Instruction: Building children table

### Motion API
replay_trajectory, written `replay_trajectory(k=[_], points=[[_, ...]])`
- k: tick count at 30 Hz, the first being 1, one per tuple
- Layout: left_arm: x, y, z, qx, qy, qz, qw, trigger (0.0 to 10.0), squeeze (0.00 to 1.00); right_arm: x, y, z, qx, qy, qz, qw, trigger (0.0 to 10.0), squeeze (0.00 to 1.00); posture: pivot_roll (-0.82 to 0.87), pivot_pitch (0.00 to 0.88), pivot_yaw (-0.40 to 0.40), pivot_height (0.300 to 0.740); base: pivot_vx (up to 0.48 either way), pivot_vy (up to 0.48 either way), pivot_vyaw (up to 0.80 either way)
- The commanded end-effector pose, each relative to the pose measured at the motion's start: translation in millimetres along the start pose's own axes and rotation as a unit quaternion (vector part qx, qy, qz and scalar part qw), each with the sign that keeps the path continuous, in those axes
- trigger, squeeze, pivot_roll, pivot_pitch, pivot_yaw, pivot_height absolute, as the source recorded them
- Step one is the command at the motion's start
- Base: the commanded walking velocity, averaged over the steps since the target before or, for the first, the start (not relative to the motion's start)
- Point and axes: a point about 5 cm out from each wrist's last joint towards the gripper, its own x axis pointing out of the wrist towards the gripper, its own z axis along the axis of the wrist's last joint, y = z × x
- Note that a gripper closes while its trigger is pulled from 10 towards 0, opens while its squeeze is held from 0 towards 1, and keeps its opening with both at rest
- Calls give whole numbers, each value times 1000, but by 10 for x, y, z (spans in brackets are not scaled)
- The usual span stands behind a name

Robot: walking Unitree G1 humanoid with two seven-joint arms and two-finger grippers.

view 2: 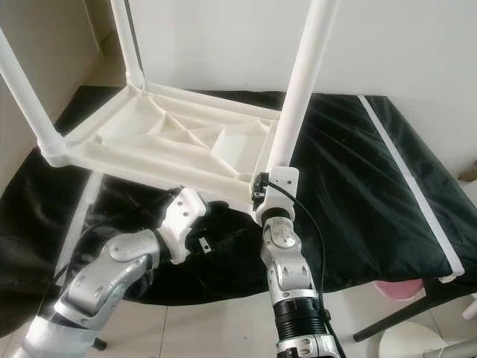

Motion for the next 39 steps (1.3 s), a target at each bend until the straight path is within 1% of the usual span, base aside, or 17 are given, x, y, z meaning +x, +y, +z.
replay_trajectory(k=[1, 5, 8, 9, 16, 19, 20, 24, 26, 27, 31, 32, 33, 34, 35, 36, 39], points=[[-7, -17, 16, -1, 0, -13, 1000, 10000, 0, -24, -28, -125, 3, 31, -2, 1000, 10000, 1000, 75, 36, -63, 740, 0, 0, 0], [-13, 0, 29, 1, -3, -4, 1000, 10000, 0, -12, -62, -19, 10, -4, 37, 999, 10000, 1000, 97, 51, -71, 740, 0, 0, 0], [-13, -1, 27, 0, -2, -2, 1000, 10000, 0, -7, -80, -1, 9, -10, 45, 999, 10000, 1000, 102, 56, -76, 740, 0, 0, 0], [-38, -31, 8, 0, 0, 1, 1000, 10000, 0, 22, -144, 15, -1, -13, 78, 997, 10000, 0, 107, 59, -78, 740, 0, 0, 0], [-12, -45, 12, 8, 0, 10, 1000, 10000, 0, 87, -278, 54, -18, -19, 137, 990, 10000, 0, 109, 60, -72, 740, 0, 0, 0], [58, -2, 41, 32, -4, 34, 999, 10000, 0, 147, -459, 73, -36, -16, 198, 979, 10000, 0, 100, 53, -54, 740, 0, 0, 0], [58, -2, 41, 32, -4, 34, 999, 10000, 0, 147, -459, 73, -36, -16, 198, 979, 10000, 0, 100, 53, -54, 740, 0, 0, 0], [92, 21, 45, 47, 1, 31, 998, 10000, 0, 178, -619, 43, -74, -9, 242, 967, 10000, 0, 75, 45, -34, 740, 0, 0, 0], [107, 27, 53, 50, 1, 27, 998, 10000, 0, 183, -642, 17, -78, 0, 259, 963, 10000, 0, 61, 35, -19, 740, 0, 0, 0], [122, 43, 69, 54, 1, 21, 998, 10000, 0, 189, -663, -5, -88, 8, 279, 956, 10000, 0, 54, 31, -11, 740, 0, 0, 0], [155, 65, 93, 63, -2, 17, 998, 10000, 0, 188, -674, -9, -94, 14, 304, 948, 10000, 0, 30, 27, 6, 740, 0, 0, 0], [184, 72, 98, 67, -1, 16, 998, 10000, 0, 188, -695, -13, -96, 19, 313, 945, 9333, 0, 10, 20, 18, 740, 0, 0, 0], [184, 72, 98, 67, -1, 16, 998, 10000, 0, 188, -695, -13, -96, 19, 313, 945, 9333, 0, 10, 20, 18, 740, 0, 0, 0], [221, 75, 102, 73, -2, 10, 997, 10000, 0, 194, -734, -12, -105, 21, 320, 941, 3294, 0, 2, 17, 24, 740, 0, 0, 0], [221, 75, 102, 73, -2, 10, 997, 10000, 0, 194, -734, -12, -105, 21, 320, 941, 3294, 0, 2, 17, 24, 740, 0, 0, 0], [242, 68, 104, 76, -2, 4, 997, 10000, 0, 198, -770, -9, -109, 22, 319, 941, 0, 0, -5, 12, 30, 740, 0, 0, 0], [274, 53, 110, 78, -4, -3, 997, 10000, 0, 198, -833, -4, -112, 22, 319, 941, 0, 0, -15, 14, 40, 740, 0, 0, 0]])
